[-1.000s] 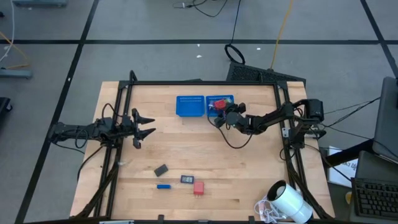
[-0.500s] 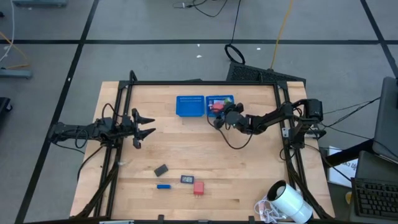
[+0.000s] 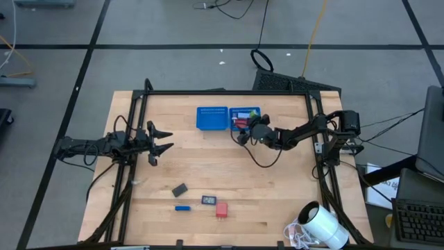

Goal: Pick & Place Office items
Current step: Put the red charger adapter into the right blue bin

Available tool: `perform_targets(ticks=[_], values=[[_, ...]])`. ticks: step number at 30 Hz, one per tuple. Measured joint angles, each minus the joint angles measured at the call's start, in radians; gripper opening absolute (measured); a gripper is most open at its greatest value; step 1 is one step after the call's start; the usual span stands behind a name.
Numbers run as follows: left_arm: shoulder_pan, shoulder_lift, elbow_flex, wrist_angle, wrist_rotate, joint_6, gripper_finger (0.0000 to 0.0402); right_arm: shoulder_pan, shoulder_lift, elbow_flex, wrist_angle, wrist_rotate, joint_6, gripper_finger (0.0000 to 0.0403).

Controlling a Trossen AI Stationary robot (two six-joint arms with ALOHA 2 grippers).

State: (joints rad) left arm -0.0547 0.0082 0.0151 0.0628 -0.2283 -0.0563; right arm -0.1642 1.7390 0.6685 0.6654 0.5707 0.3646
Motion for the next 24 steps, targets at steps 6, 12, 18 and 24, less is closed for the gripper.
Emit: perform_targets(ticks=[6,12,18,24], values=[[0.000,0.000,0.000,0.000,0.000,0.000,0.0214,0.012,0.000,0.000,0.089,-0.001,-0.074,0.0285],[0.000,0.000,0.000,0.000,0.000,0.000,0.0214,0.039,-0.001,0.000,0.186,-0.090,-0.119,0.0281],[0.000,0.000,0.000,0.000,0.000,0.000,0.0214,0.080,-0.001,0.000,0.240,-0.313,-0.115,0.0281],[0.000,0.000,0.000,0.000,0.000,0.000,0.0214,0.146,-0.001,0.000,0.235,-0.511,-0.116,0.0281]])
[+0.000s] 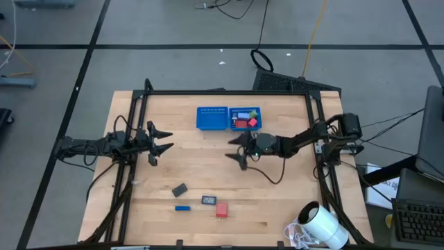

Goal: Pick & Place Office items
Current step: Put the red charger adapter into the right blue bin

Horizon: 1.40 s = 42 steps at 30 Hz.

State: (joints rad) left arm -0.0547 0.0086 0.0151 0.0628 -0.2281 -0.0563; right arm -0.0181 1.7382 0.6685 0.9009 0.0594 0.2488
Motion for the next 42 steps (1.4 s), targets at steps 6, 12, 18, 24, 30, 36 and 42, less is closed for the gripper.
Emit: perform_targets(ticks=[6,12,18,24,30,36,42], values=[[0.000,0.000,0.000,0.000,0.000,0.000,0.0214,0.081,0.000,0.000,0.000,-0.142,0.000,0.0281],[0.000,0.000,0.000,0.000,0.000,0.000,0.0214,0.193,0.000,0.000,0.001,-0.215,0.000,0.0281],[0.000,0.000,0.000,0.000,0.000,0.000,0.0214,0.321,0.000,0.000,0.001,-0.221,0.000,0.0281],[0.000,0.000,0.000,0.000,0.000,0.000,0.0214,0.427,0.000,0.000,0.001,-0.220,0.000,0.0281],[0.000,0.000,0.000,0.000,0.000,0.000,0.0214,0.486,0.000,0.000,0.001,-0.218,-0.007,0.0281],[0.000,0.000,0.000,0.000,0.000,0.000,0.0214,0.494,0.000,0.000,0.001,-0.213,-0.007,0.0281],[0.000,0.000,0.000,0.000,0.000,0.000,0.0214,0.498,-0.001,0.006,-0.009,-0.131,0.050,0.0281]])
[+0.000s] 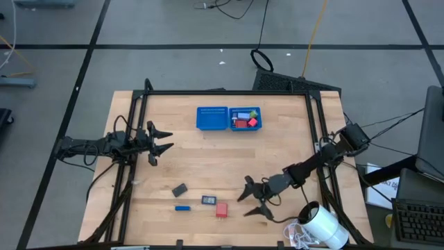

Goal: Pick & Place Office items
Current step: Put the red charger adapter into the right blue bin

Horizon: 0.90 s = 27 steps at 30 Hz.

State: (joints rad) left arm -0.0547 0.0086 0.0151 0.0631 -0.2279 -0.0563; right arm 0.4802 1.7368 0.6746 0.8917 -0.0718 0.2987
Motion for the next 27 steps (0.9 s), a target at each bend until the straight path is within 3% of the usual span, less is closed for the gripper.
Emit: perform_targets(ticks=[4,9,14,22,27], values=[[0.000,0.000,0.000,0.000,0.000,0.000,0.0214,0.021,0.000,0.064,-0.179,0.178,-0.018,0.0281],[0.000,0.000,0.000,0.000,0.000,0.000,0.0214,0.043,0.000,0.204,-0.478,0.310,-0.035,0.0285],[0.000,0.000,0.000,0.000,0.000,0.000,0.0214,0.052,0.011,0.280,-0.518,0.318,-0.051,0.0306],[0.000,0.000,0.000,-0.001,0.000,0.000,0.0214,0.051,0.162,0.357,-0.479,0.358,-0.085,0.0312],[0.000,0.000,0.000,-0.003,0.000,0.000,0.0214,0.049,0.243,0.423,-0.476,0.293,-0.084,0.0310]])
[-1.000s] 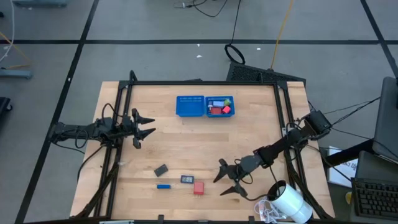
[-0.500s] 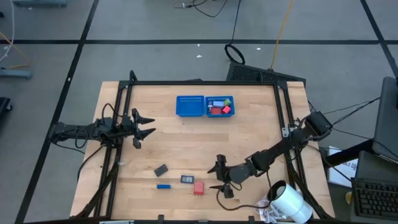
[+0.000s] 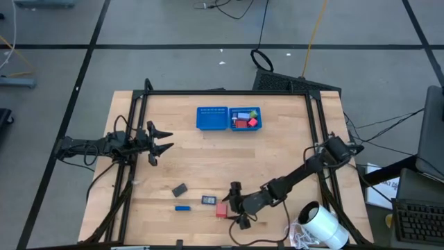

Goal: Pick & Place Office items
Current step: Put the red charger adapter into the right blue bin

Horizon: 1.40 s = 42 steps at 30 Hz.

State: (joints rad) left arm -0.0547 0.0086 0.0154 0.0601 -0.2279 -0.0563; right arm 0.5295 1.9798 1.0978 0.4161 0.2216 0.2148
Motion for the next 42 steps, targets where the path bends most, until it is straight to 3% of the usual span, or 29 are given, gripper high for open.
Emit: perform_targets(ticks=[30,38,42], values=[[0.000,0.000,0.000,-0.003,0.000,0.000,0.0214,-0.017,0.032,0.027,-0.068,-0.035,0.050,0.0294],[0.000,0.000,0.000,-0.003,0.000,0.000,0.0214,-0.031,0.019,0.029,-0.201,0.170,0.043,0.0283],[0.000,0.000,0.000,-0.003,0.000,0.000,0.0214,-0.040,-0.011,0.028,-0.238,0.175,0.025,0.0281]])
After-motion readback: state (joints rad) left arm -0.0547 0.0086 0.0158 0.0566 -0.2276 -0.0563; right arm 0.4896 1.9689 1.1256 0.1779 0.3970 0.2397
